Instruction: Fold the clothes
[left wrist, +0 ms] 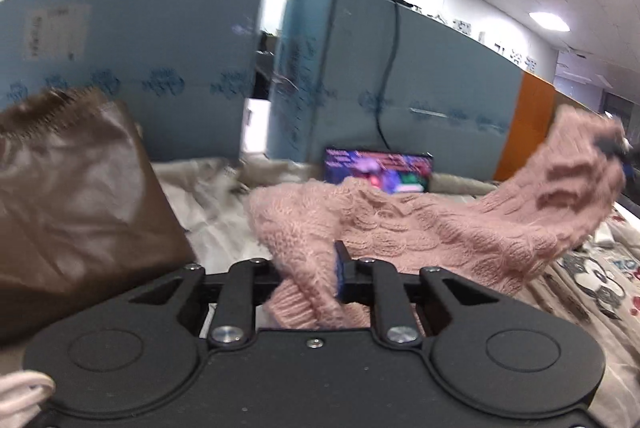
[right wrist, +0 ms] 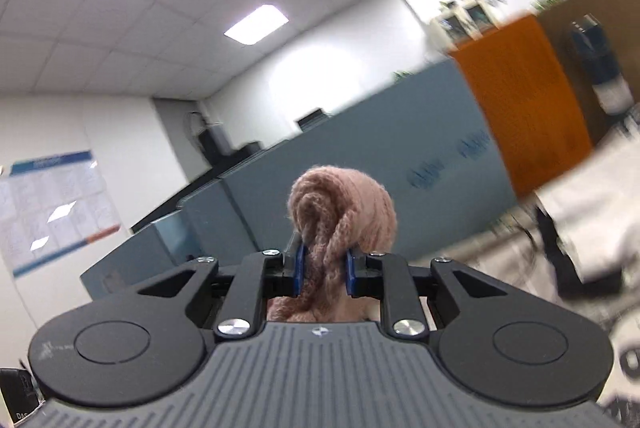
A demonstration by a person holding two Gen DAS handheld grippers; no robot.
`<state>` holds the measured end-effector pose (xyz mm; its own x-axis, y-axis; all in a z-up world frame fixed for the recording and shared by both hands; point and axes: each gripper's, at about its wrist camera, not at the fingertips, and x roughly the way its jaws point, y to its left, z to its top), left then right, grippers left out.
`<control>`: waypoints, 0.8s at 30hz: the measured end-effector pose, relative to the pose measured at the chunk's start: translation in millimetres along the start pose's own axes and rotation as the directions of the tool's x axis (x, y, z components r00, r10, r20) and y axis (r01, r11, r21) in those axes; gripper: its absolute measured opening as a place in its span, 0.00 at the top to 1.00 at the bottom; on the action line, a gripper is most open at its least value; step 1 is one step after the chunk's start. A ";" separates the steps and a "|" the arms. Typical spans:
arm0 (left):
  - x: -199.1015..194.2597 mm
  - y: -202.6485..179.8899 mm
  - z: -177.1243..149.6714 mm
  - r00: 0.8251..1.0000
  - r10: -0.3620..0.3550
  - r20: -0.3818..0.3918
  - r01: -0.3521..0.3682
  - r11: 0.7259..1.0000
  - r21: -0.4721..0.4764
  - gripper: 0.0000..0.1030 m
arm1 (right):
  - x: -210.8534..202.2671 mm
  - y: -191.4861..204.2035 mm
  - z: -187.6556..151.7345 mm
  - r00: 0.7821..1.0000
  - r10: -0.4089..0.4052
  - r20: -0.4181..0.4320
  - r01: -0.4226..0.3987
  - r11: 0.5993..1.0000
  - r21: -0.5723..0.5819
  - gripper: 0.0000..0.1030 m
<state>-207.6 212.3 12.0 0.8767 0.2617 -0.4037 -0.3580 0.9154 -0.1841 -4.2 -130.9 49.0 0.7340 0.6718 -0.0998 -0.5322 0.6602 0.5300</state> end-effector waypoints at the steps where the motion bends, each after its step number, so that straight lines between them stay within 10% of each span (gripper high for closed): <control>1: 2.3 3.6 -0.9 1.000 0.002 -0.010 -0.002 1.000 -0.003 0.80 | -1.5 -9.0 -5.9 0.999 -0.019 -0.030 0.020 0.999 0.026 0.83; 8: 32.4 9.9 -19.3 0.990 0.020 -0.142 -0.020 1.000 0.003 0.75 | 9.7 -49.6 -36.7 0.943 -0.195 -0.270 0.193 0.981 -0.031 0.76; 11: 23.4 8.2 -15.6 0.991 0.074 -0.113 -0.072 0.997 0.016 0.41 | 5.7 -39.9 -32.5 0.925 -0.321 -0.205 0.285 0.940 -0.187 0.24; 12: 19.3 7.3 -13.5 0.992 0.095 -0.087 -0.093 0.995 0.019 0.18 | 3.7 -35.1 -31.4 0.913 -0.383 -0.140 0.341 0.904 -0.257 0.16; 14: 12.9 5.9 -7.5 0.992 0.118 -0.036 -0.117 0.993 0.029 0.07 | -0.5 -21.1 -32.5 0.899 -0.438 -0.027 0.395 0.834 -0.386 0.17; 19: 17.0 -13.6 11.4 0.998 0.045 0.033 -0.049 0.990 0.132 0.07 | 11.4 -2.8 -41.3 0.950 -0.234 -0.208 0.125 0.892 -0.435 0.17; 24: 40.9 -41.3 19.8 0.997 -0.082 -0.011 0.082 0.969 0.233 0.07 | 43.2 10.0 -71.0 0.888 -0.208 -0.409 -0.012 0.880 -0.475 0.17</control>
<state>-150.5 191.2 20.8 0.8995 0.1827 -0.3969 -0.2000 0.9798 -0.0023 -7.7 -71.4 -9.7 0.5901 0.5970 -0.5436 -0.6778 0.7321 0.0682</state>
